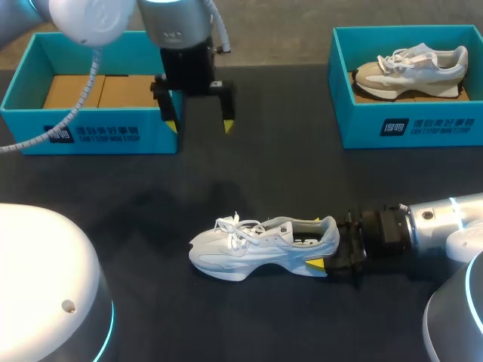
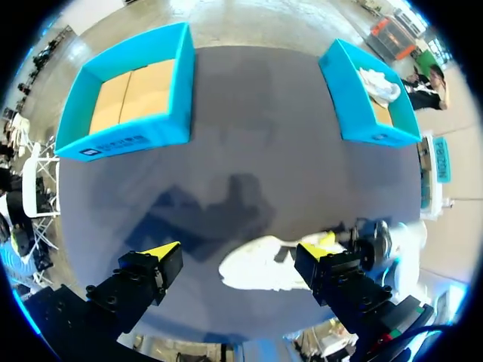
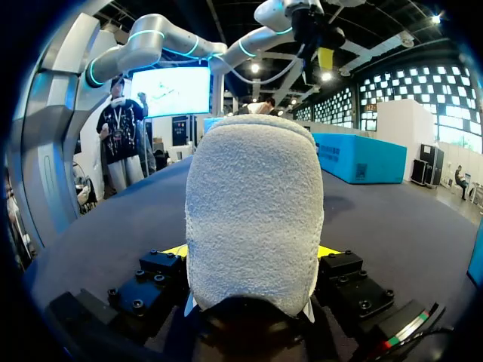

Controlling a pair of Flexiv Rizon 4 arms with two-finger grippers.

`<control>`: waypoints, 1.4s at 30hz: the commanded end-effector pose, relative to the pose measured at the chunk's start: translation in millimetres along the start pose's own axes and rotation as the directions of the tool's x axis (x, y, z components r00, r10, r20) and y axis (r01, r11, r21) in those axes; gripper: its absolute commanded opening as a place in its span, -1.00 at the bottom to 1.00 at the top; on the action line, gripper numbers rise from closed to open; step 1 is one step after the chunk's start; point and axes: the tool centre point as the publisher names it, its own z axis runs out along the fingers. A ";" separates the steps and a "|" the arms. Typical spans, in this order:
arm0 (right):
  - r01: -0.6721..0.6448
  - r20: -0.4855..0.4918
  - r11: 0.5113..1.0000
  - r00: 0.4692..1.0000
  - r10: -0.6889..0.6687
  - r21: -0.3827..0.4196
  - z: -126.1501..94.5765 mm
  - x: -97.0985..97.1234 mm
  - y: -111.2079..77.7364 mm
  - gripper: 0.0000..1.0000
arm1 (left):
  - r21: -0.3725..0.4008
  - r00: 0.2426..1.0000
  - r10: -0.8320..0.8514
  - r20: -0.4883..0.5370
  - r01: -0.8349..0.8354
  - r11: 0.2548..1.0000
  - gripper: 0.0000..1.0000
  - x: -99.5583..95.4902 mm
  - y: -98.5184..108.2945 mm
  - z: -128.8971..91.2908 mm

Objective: Take the shoe out of the shoebox, open the shoe tongue, remove and reinsert the insole, then place the shoe into the shoebox

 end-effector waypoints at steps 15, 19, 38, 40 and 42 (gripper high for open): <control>0.001 0.003 1.000 1.000 -0.001 0.002 -0.5 1.9 -1.2 -1.00 | -0.088 0.994 0.105 0.034 -0.102 0.991 1.00 92.1 73.0 43.8; 0.001 0.003 1.000 1.000 -0.001 0.002 -0.5 1.9 -1.2 -1.00 | -0.100 0.986 0.127 0.104 -0.117 0.988 1.00 104.5 84.8 59.4; 0.001 0.003 1.000 1.000 -0.001 0.002 -0.5 1.9 -1.2 -1.00 | -0.141 0.984 0.115 0.137 -0.096 0.985 1.00 121.6 98.2 73.8; 0.001 0.003 1.000 1.000 -0.001 0.002 -0.5 1.9 -1.2 -1.00 | -0.142 0.981 0.131 0.144 -0.111 0.984 1.00 127.6 105.3 78.5; 0.001 0.003 1.000 1.000 -0.001 0.002 -0.5 1.9 -1.2 -1.00 | -0.157 0.980 0.142 0.143 -0.119 0.980 1.00 133.3 111.5 84.6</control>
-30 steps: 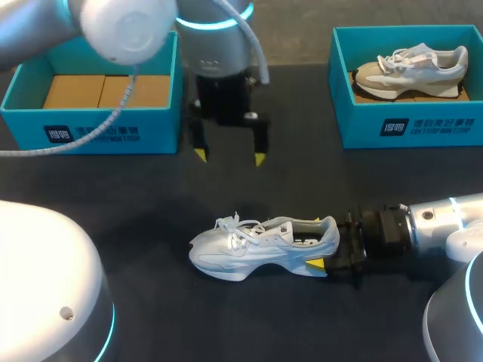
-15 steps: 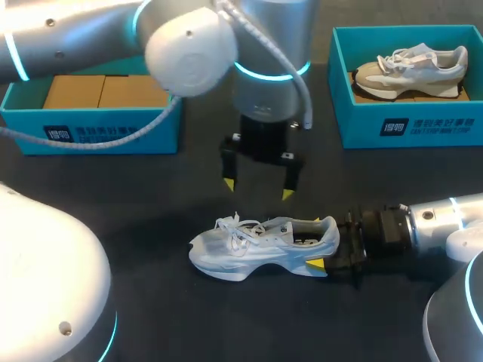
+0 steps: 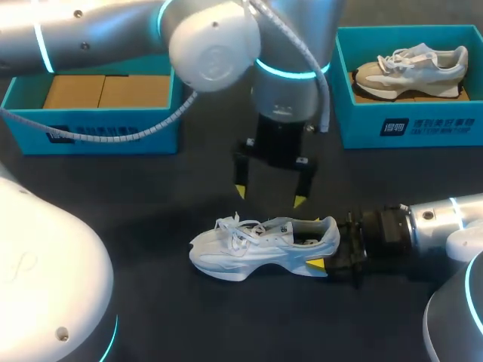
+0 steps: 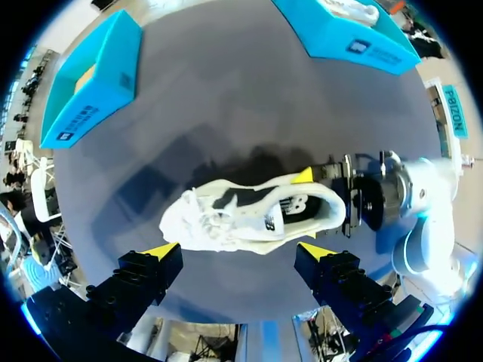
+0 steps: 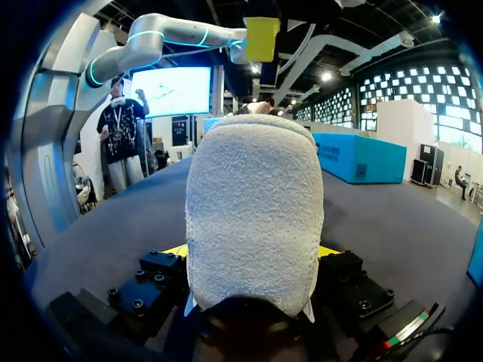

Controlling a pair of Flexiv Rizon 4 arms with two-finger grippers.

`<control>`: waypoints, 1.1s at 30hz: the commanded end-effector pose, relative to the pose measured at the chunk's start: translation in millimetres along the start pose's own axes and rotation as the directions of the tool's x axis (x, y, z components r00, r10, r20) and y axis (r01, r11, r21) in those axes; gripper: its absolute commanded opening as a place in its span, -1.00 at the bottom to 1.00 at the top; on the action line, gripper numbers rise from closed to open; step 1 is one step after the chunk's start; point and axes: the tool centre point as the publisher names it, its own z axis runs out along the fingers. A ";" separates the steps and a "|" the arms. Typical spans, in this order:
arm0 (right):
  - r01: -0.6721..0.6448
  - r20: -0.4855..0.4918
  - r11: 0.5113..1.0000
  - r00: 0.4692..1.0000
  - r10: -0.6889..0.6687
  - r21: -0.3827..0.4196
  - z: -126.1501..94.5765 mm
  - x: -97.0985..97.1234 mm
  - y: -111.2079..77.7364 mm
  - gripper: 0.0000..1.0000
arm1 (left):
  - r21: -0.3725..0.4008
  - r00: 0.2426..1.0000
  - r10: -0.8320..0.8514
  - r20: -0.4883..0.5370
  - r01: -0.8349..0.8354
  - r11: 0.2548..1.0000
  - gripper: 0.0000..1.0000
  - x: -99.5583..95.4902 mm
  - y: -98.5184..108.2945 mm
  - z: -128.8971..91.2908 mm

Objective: Take the shoe out of the shoebox, open the shoe tongue, remove and reinsert the insole, then place the shoe into the shoebox

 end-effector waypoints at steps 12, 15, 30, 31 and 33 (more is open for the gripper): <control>0.001 0.003 1.000 1.000 -0.001 0.002 0.0 1.6 -1.2 -1.00 | -0.020 0.998 -0.046 0.048 0.047 0.999 1.00 30.3 5.3 43.9; 0.001 0.003 1.000 1.000 -0.001 0.002 0.0 1.6 -1.2 -1.00 | -0.028 0.997 -0.055 0.059 0.057 0.998 1.00 30.0 3.2 50.7; 0.001 0.003 1.000 1.000 -0.001 0.002 0.0 1.6 -1.2 -1.00 | -0.098 0.987 -0.088 0.134 0.101 0.990 1.00 26.3 -3.0 73.8; 0.001 0.003 1.000 1.000 -0.001 0.002 0.0 1.6 -1.2 -1.00 | -0.098 0.986 -0.090 0.139 0.104 0.990 1.00 25.3 -2.3 74.1; 0.001 0.003 1.000 1.000 -0.001 0.002 0.0 1.6 -1.2 -1.00 | -0.103 0.985 -0.093 0.149 0.109 0.989 1.00 23.1 -0.7 74.9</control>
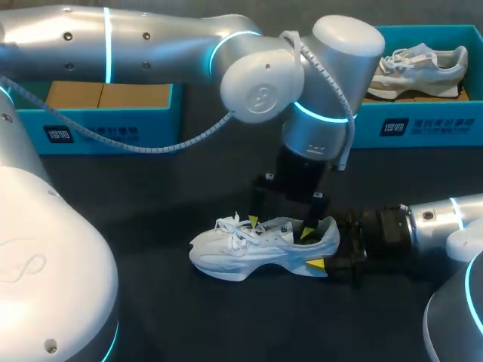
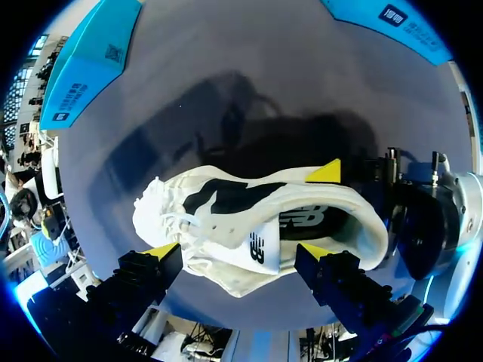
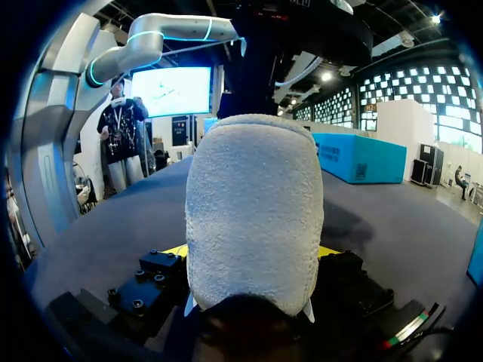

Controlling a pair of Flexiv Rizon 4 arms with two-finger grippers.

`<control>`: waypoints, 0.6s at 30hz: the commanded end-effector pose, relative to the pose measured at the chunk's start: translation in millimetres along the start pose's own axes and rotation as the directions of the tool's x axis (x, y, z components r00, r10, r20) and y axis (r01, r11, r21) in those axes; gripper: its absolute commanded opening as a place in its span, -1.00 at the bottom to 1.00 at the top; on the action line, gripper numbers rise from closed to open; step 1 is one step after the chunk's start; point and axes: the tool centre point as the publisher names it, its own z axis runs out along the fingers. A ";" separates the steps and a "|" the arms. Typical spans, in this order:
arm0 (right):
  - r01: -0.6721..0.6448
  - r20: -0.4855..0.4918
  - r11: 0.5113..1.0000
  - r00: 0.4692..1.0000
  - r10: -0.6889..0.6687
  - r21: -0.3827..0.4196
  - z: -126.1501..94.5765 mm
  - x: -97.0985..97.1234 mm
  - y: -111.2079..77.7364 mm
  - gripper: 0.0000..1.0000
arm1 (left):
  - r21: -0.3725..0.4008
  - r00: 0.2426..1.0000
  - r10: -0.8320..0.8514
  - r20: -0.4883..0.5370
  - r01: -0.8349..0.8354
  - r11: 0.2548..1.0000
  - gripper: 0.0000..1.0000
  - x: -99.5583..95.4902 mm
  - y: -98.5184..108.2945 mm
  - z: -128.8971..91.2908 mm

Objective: Take the shoe out of the shoebox, open the shoe tongue, remove and reinsert the insole, then place the shoe into the shoebox

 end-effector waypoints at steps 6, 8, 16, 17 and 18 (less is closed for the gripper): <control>0.001 0.003 1.000 1.000 -0.001 0.002 0.0 1.6 -1.2 -1.00 | -0.032 0.999 -0.010 0.044 0.011 0.999 1.00 -3.9 3.4 7.1; 0.001 0.003 1.000 1.000 -0.001 0.002 0.0 1.6 -1.2 -1.00 | -0.038 0.998 -0.015 0.055 0.017 0.999 1.00 -6.7 5.1 8.3; 0.001 0.003 1.000 1.000 -0.001 0.002 0.0 1.6 -1.2 -1.00 | -0.046 0.995 -0.037 0.091 0.041 0.998 1.00 -17.0 10.1 12.4; 0.001 0.003 1.000 1.000 -0.001 0.002 0.0 1.6 -1.2 -1.00 | -0.045 0.995 -0.041 0.092 0.046 0.998 1.00 -18.1 10.2 12.4; 0.001 0.003 1.000 1.000 -0.001 0.002 0.0 1.6 -1.2 -1.00 | -0.045 0.995 -0.043 0.092 0.047 0.998 1.00 -19.1 10.4 12.3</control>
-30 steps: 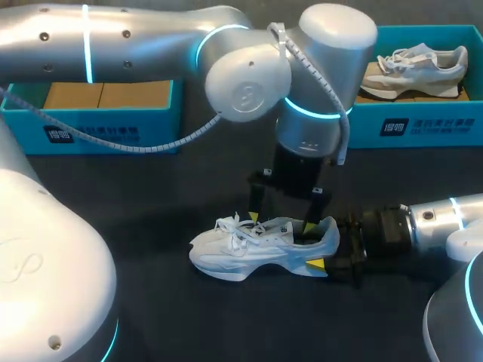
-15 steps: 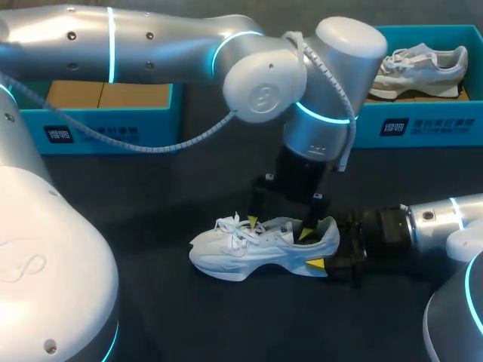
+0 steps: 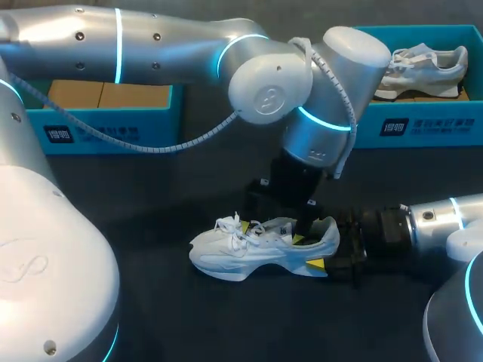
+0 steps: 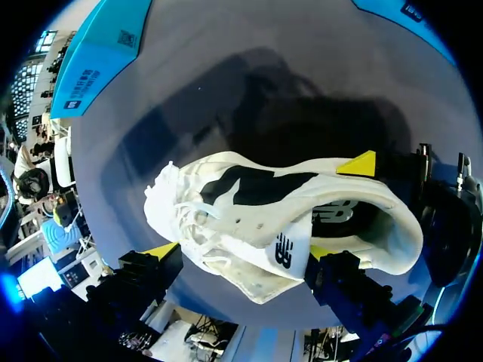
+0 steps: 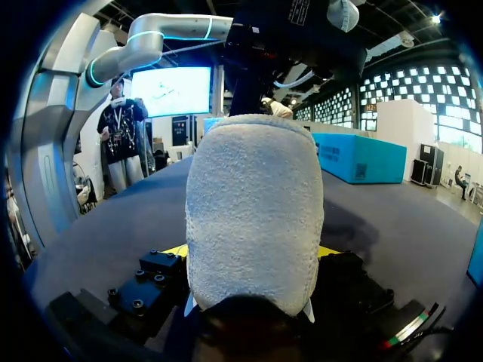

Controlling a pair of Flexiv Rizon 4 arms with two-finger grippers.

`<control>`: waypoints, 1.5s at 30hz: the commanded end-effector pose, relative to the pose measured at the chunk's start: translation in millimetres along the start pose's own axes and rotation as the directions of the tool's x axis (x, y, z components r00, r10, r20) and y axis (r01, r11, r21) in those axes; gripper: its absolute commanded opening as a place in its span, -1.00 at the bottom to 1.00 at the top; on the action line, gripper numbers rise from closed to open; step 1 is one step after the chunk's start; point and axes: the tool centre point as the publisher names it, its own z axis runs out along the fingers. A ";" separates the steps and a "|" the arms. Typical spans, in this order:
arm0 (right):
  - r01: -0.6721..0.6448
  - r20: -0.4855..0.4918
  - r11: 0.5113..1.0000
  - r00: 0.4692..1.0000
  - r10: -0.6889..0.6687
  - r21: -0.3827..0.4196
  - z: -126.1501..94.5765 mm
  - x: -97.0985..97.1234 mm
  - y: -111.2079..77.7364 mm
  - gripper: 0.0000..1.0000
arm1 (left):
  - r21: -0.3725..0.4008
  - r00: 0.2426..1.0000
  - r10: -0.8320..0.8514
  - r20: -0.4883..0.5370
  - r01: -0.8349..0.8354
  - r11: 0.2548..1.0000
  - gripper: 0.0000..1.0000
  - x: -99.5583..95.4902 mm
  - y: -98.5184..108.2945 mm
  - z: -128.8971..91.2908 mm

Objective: Take the shoe out of the shoebox, open the shoe tongue, remove and reinsert the insole, then place the shoe into the shoebox

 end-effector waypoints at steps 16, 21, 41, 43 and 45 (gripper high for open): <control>0.001 0.003 1.000 1.000 -0.001 0.002 -0.1 1.6 -1.2 -1.00 | 0.034 0.999 -0.034 -0.039 0.036 0.999 0.90 -18.0 3.7 -10.9; 0.001 0.003 1.000 1.000 -0.001 0.002 -0.1 1.6 -1.2 -1.00 | 0.042 0.997 -0.038 -0.061 0.040 0.998 0.71 -21.5 4.2 -12.0; 0.001 0.003 1.000 1.000 -0.001 0.002 -0.1 1.6 -1.2 -1.00 | 0.058 0.977 0.026 -0.213 -0.014 0.998 -0.25 -12.2 3.6 -11.2; 0.001 0.003 1.000 1.000 -0.001 0.002 -0.1 1.6 -1.2 -1.00 | 0.064 0.974 0.032 -0.223 -0.018 0.998 -0.38 -12.0 4.3 -11.3; 0.001 0.003 1.000 1.000 -0.001 0.002 -0.1 1.6 -1.2 -1.00 | 0.069 0.971 0.037 -0.235 -0.021 0.997 -0.47 -12.2 5.1 -11.5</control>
